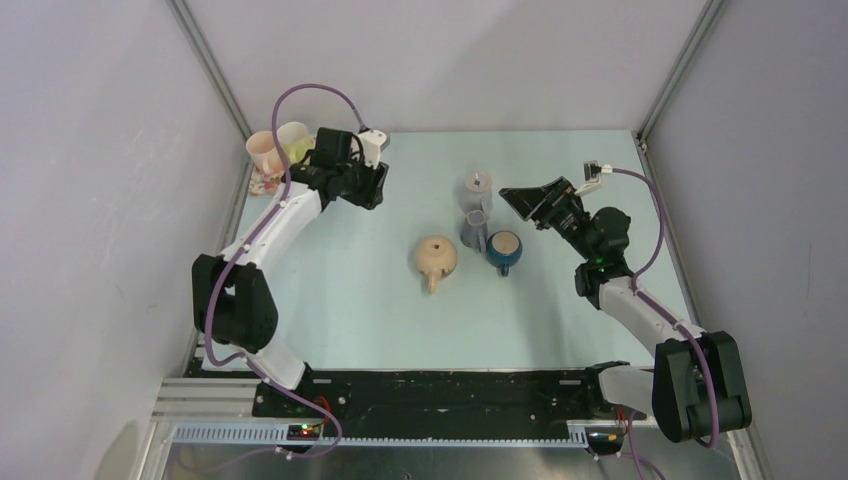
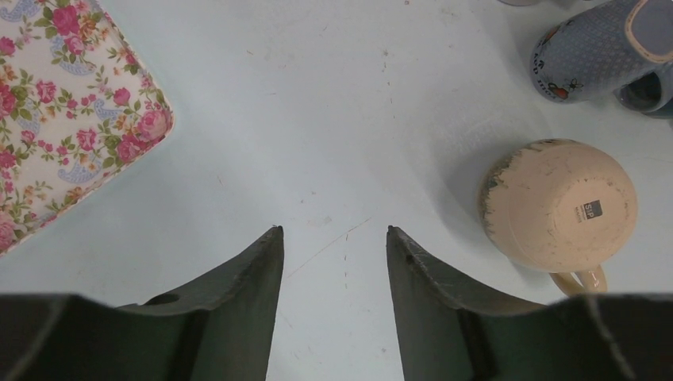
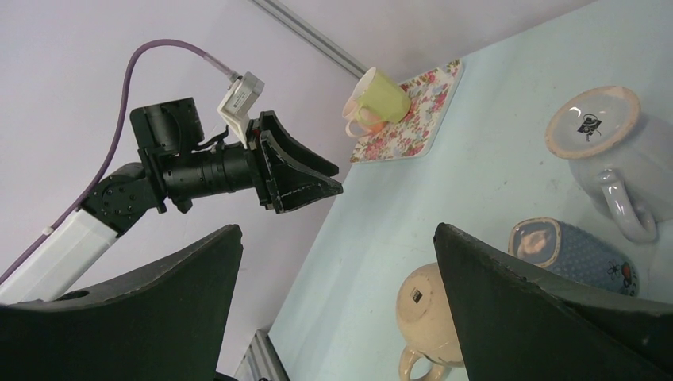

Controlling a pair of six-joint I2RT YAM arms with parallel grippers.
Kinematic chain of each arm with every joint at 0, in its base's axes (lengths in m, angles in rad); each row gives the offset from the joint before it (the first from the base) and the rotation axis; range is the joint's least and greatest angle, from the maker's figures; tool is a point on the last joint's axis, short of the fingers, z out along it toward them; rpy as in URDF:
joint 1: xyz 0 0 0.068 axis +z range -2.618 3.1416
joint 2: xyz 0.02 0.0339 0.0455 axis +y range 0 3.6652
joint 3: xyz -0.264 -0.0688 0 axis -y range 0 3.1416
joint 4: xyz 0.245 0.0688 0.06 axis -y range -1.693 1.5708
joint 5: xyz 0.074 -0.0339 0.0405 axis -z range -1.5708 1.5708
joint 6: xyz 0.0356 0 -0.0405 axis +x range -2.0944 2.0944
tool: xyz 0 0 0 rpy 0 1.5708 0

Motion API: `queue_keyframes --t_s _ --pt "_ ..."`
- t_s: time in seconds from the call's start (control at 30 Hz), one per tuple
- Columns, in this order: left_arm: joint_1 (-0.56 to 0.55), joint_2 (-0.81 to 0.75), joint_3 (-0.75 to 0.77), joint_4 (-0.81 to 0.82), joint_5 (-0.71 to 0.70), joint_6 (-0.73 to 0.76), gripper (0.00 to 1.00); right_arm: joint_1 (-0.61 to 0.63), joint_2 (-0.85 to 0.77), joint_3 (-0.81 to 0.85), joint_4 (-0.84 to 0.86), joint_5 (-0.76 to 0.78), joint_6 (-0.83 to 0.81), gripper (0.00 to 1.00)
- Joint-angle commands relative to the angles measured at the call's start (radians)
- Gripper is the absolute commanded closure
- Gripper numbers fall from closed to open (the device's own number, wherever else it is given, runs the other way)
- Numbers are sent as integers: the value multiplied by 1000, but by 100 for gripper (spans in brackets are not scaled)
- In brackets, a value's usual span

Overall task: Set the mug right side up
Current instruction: Turn over the cup at the center of the board.

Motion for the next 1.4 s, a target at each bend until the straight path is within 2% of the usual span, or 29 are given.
queue_keyframes --t_s 0.0,0.13,0.37,0.5,0.67,0.7,0.73,0.8,0.9,0.97,1.03,1.13,1.37 --pt "-8 -7 23 18 10 2 48 2 -2 25 21 14 -10 4" --pt "-10 2 31 18 12 0 58 0 -10 25 21 15 -16 4" --pt "-11 16 30 17 11 -2 89 0 -8 25 16 19 -18 4" --pt "-11 10 27 18 13 -4 99 1 0 25 19 18 -14 4" --pt "-12 11 32 18 8 -3 98 0 -9 25 15 21 -17 4" --pt "-11 12 32 18 7 -4 96 -1 -8 24 16 21 -15 4" --pt "-12 12 31 18 8 -6 87 0 -5 24 16 19 -14 4" --pt "-11 14 26 18 5 -4 76 0 -5 25 13 21 -14 4" --pt "-11 23 31 18 -3 -6 73 -4 -16 24 11 22 -17 4" --pt "-12 23 32 18 0 -8 74 -7 -16 25 13 22 -15 4" --pt "-13 18 28 17 7 -8 81 -7 -13 25 9 22 -13 4" --pt "-14 19 30 18 4 -9 98 -9 -17 25 8 24 -14 4" --pt "-15 24 27 18 2 -11 99 -10 -14 25 4 25 -13 4"
